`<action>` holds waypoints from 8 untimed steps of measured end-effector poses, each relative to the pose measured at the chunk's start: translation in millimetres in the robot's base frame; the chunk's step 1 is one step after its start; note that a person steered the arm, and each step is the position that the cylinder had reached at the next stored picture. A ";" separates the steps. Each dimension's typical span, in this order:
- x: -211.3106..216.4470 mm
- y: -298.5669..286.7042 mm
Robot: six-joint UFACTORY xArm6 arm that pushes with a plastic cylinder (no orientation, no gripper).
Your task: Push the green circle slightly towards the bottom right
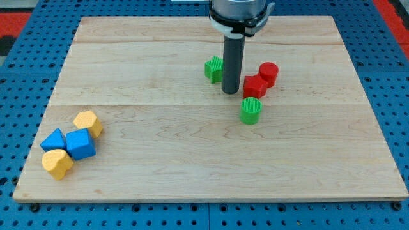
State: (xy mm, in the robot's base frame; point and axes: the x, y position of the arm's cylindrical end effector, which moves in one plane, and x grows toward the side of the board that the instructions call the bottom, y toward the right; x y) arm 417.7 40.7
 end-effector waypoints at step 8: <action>112.9 119.9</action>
State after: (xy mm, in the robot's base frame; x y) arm 530.6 160.5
